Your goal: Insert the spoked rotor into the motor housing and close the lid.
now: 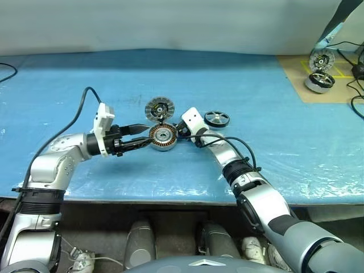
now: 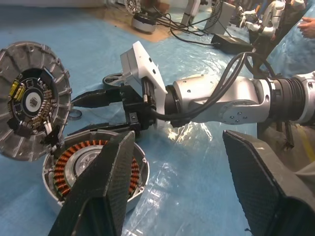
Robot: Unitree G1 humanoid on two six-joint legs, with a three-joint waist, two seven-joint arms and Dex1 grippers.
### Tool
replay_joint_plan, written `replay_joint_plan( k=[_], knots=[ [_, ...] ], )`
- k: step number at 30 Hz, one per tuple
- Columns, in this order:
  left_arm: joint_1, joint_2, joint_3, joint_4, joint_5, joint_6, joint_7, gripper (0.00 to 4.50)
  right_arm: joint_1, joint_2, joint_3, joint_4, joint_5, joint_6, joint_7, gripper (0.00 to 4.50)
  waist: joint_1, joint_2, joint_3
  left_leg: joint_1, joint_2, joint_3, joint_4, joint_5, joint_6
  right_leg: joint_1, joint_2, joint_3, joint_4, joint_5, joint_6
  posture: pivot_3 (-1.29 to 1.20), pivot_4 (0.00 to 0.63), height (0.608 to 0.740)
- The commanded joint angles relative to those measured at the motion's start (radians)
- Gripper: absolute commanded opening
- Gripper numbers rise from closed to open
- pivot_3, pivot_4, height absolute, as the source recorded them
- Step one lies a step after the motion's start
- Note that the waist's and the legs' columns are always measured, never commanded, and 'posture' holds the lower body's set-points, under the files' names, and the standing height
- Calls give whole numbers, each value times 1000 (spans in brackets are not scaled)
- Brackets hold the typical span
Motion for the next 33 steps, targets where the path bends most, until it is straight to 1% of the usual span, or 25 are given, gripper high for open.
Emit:
replay_joint_plan(
  k=[1,3,9,11,12,16,22,23,25,29,30,33],
  knots=[
    [-1,-3,-8,-38,18,-24,1,2977,-22,9,-65,39,60,37,-14,2995,0,0,0,1,0,0,0,0,0,0,0,0,0,0,0,0,150,740],
    [-15,-5,-10,-13,33,-38,4,2977,-31,17,-86,43,85,58,11,2995,0,0,0,1,1,1,0,0,0,1,0,0,1,0,-1,0,150,740],
    [-33,-14,-14,13,61,-67,1,2977,-35,23,-86,73,82,91,31,2995,0,0,0,1,1,2,0,0,0,1,0,1,0,0,-1,0,150,740],
    [-32,-17,-14,11,61,-66,1,2977,-41,29,-95,88,84,105,7,2995,0,0,0,2,1,2,0,0,0,1,0,1,0,0,-1,0,150,740],
    [-30,-19,-14,8,62,-65,1,2977,-49,36,-120,100,107,127,-4,2995,0,0,0,2,1,2,0,0,0,1,0,1,0,0,-1,0,150,740],
    [-19,-25,-13,-7,62,-55,2,2977,-65,51,-130,133,104,172,-42,2995,0,0,0,5,2,3,0,0,0,3,0,2,1,-1,-1,0,150,740],
    [-14,-27,-17,-14,68,-55,4,2977,-74,48,-143,139,104,187,-71,2995,0,0,0,10,2,7,-1,0,0,6,0,4,1,-1,-2,0,150,740],
    [-15,-28,-18,-13,69,-55,4,2977,-76,45,-142,139,101,186,-74,2632,1,0,0,11,2,7,-1,0,0,6,0,5,1,-1,-2,0,150,740],
    [-16,-28,-17,-13,70,-56,5,2977,-74,36,-119,136,78,170,-70,2137,1,0,0,11,2,8,-2,0,0,6,0,5,0,-1,-2,0,150,740],
    [-26,-28,-16,0,71,-55,5,2977,-70,23,-118,125,82,166,-56,738,0,0,0,11,2,9,-4,0,0,5,0,5,-1,-1,-2,0,150,740],
    [-29,-27,-15,2,70,-54,4,2977,-69,19,-118,121,82,168,-53,556,0,0,0,11,2,9,-5,0,0,4,0,6,-1,-2,-2,0,150,740],
    [-37,-25,-15,9,70,-51,1,2977,-62,15,-118,107,86,174,-35,556,0,0,0,11,2,10,-5,0,0,4,0,6,-1,-2,-2,0,150,740]
  ],
)
